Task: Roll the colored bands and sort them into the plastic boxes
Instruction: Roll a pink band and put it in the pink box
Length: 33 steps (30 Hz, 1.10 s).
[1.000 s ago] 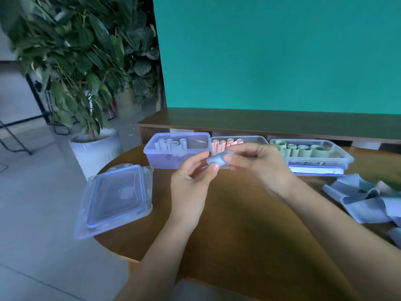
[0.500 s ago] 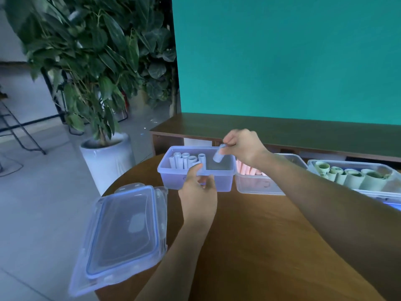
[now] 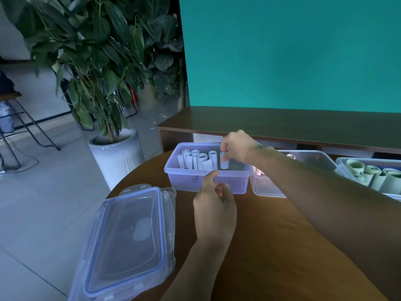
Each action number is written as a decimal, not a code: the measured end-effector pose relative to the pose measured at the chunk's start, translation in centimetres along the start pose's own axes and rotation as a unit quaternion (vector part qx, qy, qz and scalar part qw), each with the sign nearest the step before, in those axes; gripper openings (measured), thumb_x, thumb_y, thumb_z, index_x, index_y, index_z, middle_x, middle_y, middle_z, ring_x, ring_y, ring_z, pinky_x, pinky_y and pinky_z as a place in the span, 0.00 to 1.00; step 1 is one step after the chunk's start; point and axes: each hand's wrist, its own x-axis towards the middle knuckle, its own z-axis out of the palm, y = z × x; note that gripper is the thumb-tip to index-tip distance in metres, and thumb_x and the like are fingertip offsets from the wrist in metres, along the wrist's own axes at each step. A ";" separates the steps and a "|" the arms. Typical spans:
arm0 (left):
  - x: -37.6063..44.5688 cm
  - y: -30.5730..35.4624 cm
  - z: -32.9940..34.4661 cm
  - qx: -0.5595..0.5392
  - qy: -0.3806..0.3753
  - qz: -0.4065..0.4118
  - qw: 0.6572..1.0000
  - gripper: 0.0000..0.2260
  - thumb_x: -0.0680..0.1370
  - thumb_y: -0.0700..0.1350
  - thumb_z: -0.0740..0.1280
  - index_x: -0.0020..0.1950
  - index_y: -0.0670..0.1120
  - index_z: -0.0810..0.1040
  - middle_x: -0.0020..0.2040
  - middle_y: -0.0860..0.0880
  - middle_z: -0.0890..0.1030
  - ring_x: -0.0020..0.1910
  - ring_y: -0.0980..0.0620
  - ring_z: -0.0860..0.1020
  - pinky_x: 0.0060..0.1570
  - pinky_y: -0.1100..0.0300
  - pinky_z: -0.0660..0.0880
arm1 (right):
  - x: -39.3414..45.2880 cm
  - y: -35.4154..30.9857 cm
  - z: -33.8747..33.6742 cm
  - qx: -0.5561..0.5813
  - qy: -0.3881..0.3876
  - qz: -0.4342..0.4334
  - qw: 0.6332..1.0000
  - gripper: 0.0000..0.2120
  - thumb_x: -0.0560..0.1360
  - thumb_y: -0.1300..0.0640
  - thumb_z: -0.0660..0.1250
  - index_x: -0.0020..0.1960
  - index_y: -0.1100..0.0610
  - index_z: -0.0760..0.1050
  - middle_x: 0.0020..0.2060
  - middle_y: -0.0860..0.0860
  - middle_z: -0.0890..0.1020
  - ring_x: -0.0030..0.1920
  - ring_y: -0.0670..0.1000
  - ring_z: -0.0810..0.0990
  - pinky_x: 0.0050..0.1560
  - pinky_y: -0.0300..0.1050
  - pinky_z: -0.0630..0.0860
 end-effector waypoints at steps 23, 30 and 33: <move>-0.2 -0.4 0.3 0.014 0.004 0.008 1.000 0.17 0.81 0.47 0.66 0.70 0.53 0.73 0.55 0.57 0.82 0.52 0.60 0.80 0.46 0.75 0.73 | 0.5 -0.5 0.5 -0.057 -0.019 -0.012 0.998 0.17 0.71 0.57 0.79 0.57 0.59 0.81 0.53 0.58 0.83 0.52 0.59 0.81 0.56 0.53 0.79; -0.2 -0.7 0.4 0.014 0.011 0.013 1.000 0.16 0.81 0.47 0.66 0.69 0.52 0.74 0.56 0.56 0.82 0.52 0.58 0.80 0.48 0.73 0.74 | 0.1 -0.1 -0.3 -0.018 -0.019 0.003 1.000 0.21 0.70 0.58 0.80 0.60 0.59 0.80 0.54 0.57 0.82 0.51 0.58 0.82 0.54 0.48 0.78; -0.2 -0.7 0.4 0.015 0.009 0.017 1.000 0.16 0.81 0.47 0.67 0.69 0.52 0.75 0.57 0.56 0.82 0.52 0.57 0.80 0.51 0.67 0.78 | -0.5 0.1 -1.0 -0.006 -0.013 0.001 1.000 0.21 0.69 0.58 0.81 0.60 0.60 0.80 0.53 0.57 0.83 0.50 0.58 0.82 0.54 0.49 0.79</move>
